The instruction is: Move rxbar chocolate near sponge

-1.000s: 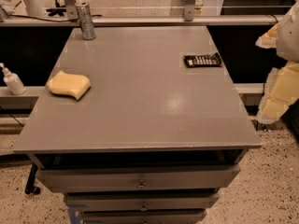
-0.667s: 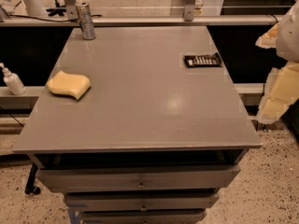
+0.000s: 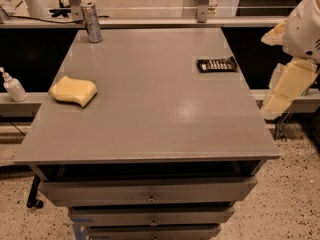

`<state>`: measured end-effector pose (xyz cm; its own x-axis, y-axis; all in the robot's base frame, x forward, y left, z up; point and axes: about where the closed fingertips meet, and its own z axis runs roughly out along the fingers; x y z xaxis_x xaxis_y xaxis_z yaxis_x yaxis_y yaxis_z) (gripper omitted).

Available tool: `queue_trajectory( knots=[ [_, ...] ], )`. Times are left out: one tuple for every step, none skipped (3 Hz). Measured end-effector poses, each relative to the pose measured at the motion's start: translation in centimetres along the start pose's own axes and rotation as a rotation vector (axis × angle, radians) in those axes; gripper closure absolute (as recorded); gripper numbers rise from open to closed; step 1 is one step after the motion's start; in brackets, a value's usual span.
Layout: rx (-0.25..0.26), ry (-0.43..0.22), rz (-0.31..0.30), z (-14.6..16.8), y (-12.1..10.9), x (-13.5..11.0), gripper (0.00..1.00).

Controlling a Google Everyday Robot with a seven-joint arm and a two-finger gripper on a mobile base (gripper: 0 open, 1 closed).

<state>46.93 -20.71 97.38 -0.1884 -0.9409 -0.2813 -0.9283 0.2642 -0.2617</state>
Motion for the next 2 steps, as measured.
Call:
queue_trajectory(
  knots=[
    [0.0,-0.109,0.001,2.8,-3.3,-1.9,0.0],
    [0.033,-0.202,0.01,5.4,-7.5,-3.4,0.0]
  ],
)
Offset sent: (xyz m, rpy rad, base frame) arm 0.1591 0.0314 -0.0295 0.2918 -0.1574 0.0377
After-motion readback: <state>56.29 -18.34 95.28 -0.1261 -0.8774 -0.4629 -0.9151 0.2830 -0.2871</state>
